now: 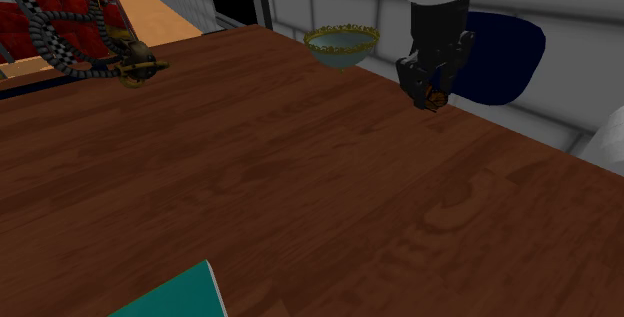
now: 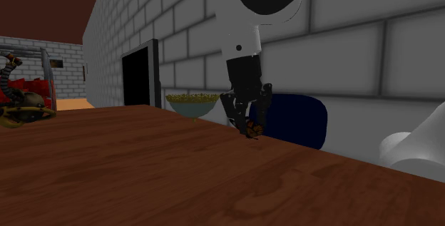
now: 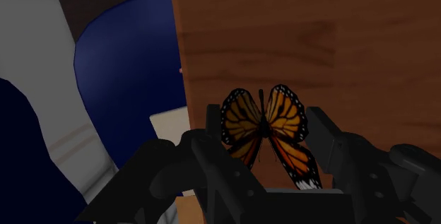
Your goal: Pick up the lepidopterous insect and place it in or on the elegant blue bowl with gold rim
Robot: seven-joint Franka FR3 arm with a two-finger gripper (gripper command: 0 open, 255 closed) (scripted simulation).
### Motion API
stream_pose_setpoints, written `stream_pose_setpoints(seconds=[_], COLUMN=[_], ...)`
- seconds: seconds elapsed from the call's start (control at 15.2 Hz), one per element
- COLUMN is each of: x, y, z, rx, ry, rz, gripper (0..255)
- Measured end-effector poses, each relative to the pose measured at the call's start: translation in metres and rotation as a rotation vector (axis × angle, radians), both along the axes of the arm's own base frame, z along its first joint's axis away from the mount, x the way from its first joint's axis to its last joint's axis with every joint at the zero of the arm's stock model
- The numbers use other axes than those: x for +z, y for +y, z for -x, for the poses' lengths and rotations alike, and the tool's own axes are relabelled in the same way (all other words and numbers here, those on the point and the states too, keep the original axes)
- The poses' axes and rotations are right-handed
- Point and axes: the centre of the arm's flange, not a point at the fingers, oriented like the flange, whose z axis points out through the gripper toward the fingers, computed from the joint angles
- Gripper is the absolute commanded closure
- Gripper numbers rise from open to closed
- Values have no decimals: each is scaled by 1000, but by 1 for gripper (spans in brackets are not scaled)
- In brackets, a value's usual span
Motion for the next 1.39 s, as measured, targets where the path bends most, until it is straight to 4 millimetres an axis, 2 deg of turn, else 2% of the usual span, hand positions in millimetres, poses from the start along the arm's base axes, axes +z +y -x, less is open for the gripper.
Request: stream_pose_setpoints(seconds=[0.33, 1.39], x=[6, 90], y=[0, 0], z=[0, 0], rx=[1, 1], ry=[1, 1], rz=[0, -1], gripper=[255, 255])
